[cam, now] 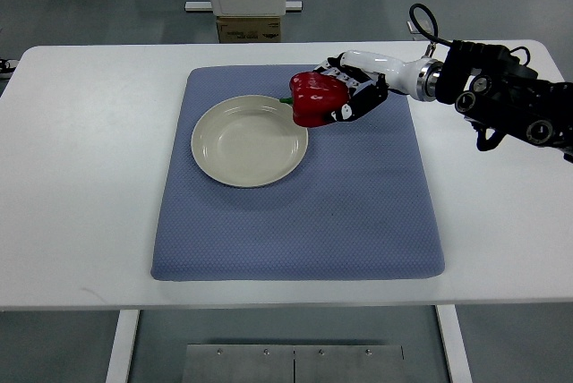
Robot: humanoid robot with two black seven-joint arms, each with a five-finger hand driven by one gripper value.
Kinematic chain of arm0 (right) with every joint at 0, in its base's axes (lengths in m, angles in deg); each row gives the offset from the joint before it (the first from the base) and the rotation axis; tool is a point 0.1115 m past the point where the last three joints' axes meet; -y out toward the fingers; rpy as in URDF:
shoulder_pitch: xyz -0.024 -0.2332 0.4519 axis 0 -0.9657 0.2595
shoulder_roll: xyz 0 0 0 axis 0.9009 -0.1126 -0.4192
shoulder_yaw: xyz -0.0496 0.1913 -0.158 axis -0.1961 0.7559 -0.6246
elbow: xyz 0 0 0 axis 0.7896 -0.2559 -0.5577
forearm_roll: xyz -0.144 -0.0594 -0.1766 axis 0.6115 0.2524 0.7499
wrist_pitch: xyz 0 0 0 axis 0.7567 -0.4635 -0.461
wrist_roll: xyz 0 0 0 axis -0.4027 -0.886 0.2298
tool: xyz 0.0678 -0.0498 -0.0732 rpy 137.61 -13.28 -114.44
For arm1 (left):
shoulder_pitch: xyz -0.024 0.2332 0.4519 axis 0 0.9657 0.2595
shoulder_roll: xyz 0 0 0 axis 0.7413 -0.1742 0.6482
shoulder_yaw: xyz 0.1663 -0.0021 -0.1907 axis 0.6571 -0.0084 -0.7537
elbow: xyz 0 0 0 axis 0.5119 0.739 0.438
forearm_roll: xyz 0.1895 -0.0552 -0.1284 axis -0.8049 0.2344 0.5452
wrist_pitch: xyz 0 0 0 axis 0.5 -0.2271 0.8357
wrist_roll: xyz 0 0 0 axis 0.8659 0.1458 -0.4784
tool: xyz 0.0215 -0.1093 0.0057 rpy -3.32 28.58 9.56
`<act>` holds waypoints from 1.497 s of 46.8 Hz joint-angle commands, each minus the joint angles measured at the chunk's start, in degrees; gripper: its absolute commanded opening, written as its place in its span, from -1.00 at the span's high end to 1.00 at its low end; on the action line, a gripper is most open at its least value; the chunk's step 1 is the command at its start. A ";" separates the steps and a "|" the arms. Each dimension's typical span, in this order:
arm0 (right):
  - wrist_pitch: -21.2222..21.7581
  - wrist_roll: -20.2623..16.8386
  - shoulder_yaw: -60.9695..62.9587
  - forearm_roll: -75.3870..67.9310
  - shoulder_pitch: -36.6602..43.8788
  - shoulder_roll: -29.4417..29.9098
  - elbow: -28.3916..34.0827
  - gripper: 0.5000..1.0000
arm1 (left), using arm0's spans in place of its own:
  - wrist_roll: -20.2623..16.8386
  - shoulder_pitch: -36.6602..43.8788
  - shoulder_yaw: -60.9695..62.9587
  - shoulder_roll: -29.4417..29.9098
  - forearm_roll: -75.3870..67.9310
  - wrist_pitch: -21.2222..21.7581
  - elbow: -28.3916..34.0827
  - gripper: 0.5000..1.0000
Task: Place red pepper on plate with right hand
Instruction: 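Lift the pepper with the right hand and carry it over the plate, then lower the pepper onto the plate and open the right hand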
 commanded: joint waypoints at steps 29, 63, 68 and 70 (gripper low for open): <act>-2.53 -4.76 0.43 -0.29 0.28 14.36 -8.00 1.00 | -0.01 -0.01 0.01 0.00 0.00 -0.02 -0.01 -1.00; -3.85 -1.33 1.83 -0.20 -4.20 14.36 -6.33 1.00 | -0.01 -0.01 0.01 0.00 0.00 -0.02 -0.01 -1.00; -3.94 -1.42 1.74 -0.20 -4.20 14.36 -6.33 1.00 | -0.10 -0.01 0.01 0.00 0.00 -0.02 -0.01 -1.00; -3.94 -1.42 1.74 -0.20 -4.37 14.36 -6.33 0.90 | -0.01 -0.01 0.01 0.00 0.00 -0.02 -0.01 -1.00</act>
